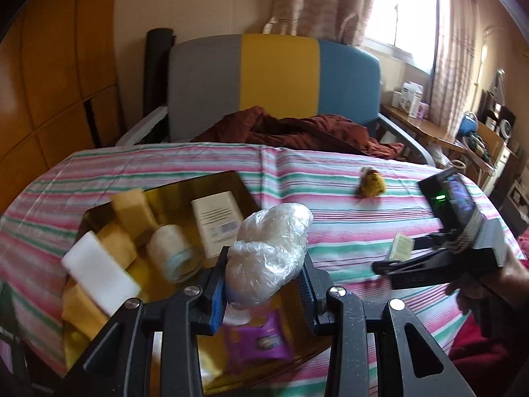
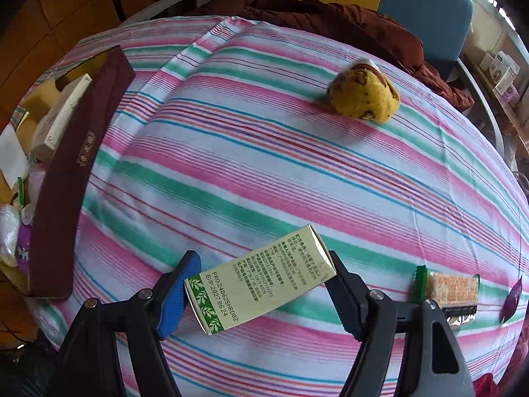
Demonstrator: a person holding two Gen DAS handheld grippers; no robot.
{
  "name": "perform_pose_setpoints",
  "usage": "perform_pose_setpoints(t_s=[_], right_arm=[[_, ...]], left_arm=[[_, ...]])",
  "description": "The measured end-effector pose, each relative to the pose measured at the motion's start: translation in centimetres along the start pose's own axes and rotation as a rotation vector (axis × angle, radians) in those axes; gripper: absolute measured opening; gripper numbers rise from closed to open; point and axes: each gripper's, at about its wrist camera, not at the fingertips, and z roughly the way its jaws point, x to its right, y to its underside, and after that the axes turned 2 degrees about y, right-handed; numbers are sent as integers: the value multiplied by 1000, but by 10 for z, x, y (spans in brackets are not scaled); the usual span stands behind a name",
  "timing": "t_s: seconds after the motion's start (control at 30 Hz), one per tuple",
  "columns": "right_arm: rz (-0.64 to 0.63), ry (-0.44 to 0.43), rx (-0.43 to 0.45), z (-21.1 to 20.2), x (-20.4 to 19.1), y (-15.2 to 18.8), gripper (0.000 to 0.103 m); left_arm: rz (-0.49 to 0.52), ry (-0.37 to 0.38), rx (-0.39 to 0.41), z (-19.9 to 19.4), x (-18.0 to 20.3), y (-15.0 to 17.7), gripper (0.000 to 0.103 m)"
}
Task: Organize objects
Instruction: 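Carry wrapped ball and medicine box into the gold tray and open both grippers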
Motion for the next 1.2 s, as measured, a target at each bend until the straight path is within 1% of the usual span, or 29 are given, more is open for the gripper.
perform_pose_setpoints(t_s=[0.17,0.27,0.33,0.57,0.67,0.87,1.1,1.2], right_arm=[[35,-30,94,-33,-17,3,76],[45,-56,155,-54,-40,2,76],[43,-98,191,-65,-57,0,76],[-36,-212,292,-94,-124,2,76],[-84,-235,325,-104,-150,4,76],[-180,-261,342,-108,-186,11,76],[-193,-276,323,-101,-198,17,76],[-196,-280,315,-98,-201,17,76]], left_arm=[[-60,-68,-7,-8,-42,14,38],[-95,-104,-12,-14,-62,21,38],[-109,-127,-10,-20,-73,26,38],[-129,-179,-8,-32,-95,38,38],[-133,-192,-7,-35,-101,42,38],[-155,-204,-8,-41,-111,48,38],[-166,-212,-23,-43,-118,57,38],[-180,-188,-34,-45,-124,60,38]])
